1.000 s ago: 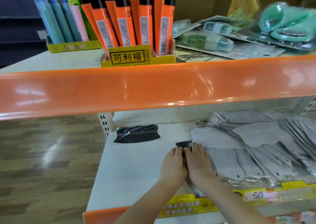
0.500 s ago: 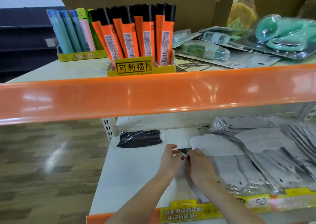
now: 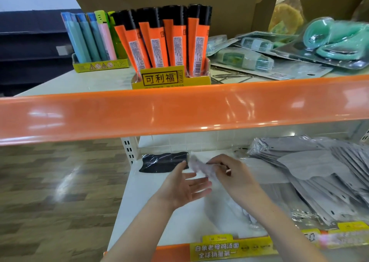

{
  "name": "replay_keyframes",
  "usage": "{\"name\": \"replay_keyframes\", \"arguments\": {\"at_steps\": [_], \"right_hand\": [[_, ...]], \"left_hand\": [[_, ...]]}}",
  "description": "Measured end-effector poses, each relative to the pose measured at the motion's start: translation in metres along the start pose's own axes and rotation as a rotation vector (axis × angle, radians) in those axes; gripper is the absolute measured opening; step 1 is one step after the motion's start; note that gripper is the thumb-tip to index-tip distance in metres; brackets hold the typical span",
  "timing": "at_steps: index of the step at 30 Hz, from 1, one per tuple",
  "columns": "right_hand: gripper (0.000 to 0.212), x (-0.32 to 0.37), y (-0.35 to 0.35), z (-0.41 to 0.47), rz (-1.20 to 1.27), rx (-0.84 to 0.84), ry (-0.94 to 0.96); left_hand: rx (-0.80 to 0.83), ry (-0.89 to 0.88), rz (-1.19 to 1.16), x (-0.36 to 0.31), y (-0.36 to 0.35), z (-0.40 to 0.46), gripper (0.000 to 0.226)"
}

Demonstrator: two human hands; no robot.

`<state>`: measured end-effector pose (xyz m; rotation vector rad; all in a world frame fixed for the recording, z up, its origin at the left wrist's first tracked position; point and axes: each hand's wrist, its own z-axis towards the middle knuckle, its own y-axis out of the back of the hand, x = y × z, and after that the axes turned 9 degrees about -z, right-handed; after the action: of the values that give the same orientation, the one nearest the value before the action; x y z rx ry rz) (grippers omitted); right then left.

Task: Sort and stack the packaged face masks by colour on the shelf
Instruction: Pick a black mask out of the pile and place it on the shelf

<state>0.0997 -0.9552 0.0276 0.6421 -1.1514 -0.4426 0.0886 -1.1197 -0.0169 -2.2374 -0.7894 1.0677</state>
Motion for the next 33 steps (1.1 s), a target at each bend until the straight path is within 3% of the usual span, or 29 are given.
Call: {"name": "replay_keyframes", "arguments": {"at_steps": [3, 6, 9, 12, 15, 18, 20, 21, 25, 26, 28, 30, 33], "right_hand": [[0.034, 0.007, -0.005, -0.011, 0.049, 0.076, 0.082], [0.040, -0.001, -0.016, -0.015, -0.009, 0.137, 0.112], [0.038, -0.017, -0.029, -0.017, -0.154, 0.064, 0.239], [0.037, -0.035, -0.038, -0.014, -0.300, 0.059, 0.259], [0.040, -0.039, -0.046, -0.013, -0.435, 0.178, 0.216], [0.025, -0.034, -0.059, -0.015, -0.395, 0.259, 0.241], [0.045, -0.029, -0.070, -0.020, -0.441, 0.286, 0.257], [0.050, -0.031, -0.077, -0.021, -0.496, 0.257, 0.296], [0.013, -0.034, -0.095, -0.018, -0.486, 0.056, 0.343], [0.016, -0.035, -0.098, -0.016, -0.461, 0.030, 0.324], [0.017, -0.034, -0.098, -0.013, -0.452, 0.001, 0.292], [0.009, -0.035, -0.096, -0.008, -0.450, -0.036, 0.254], [0.009, -0.036, -0.093, 0.001, -0.480, -0.153, 0.293]], "left_hand": [[0.008, -0.048, -0.017, -0.013, 0.018, -0.002, 0.048], [-0.083, -0.156, 0.010, -0.019, 0.039, 0.002, 0.023], [-0.172, -0.278, -0.047, -0.024, 0.056, 0.004, 0.010], [-0.227, -0.374, -0.081, -0.026, 0.065, -0.002, 0.010], [-0.288, -0.444, -0.121, -0.025, 0.070, -0.006, 0.018], [-0.370, -0.494, -0.152, -0.023, 0.067, -0.013, 0.016], [-0.399, -0.501, -0.158, -0.018, 0.063, -0.017, 0.015], [-0.404, -0.499, -0.145, -0.015, 0.061, -0.019, 0.014], [-0.374, -0.438, -0.180, -0.007, 0.055, -0.028, 0.013], [-0.334, -0.377, -0.208, -0.007, 0.052, -0.033, 0.018], [-0.232, -0.218, -0.082, -0.004, 0.042, -0.045, 0.037], [-0.142, -0.167, 0.191, 0.000, 0.030, -0.059, 0.044], [-0.079, -0.438, 0.537, 0.002, 0.014, -0.072, 0.020]]}}
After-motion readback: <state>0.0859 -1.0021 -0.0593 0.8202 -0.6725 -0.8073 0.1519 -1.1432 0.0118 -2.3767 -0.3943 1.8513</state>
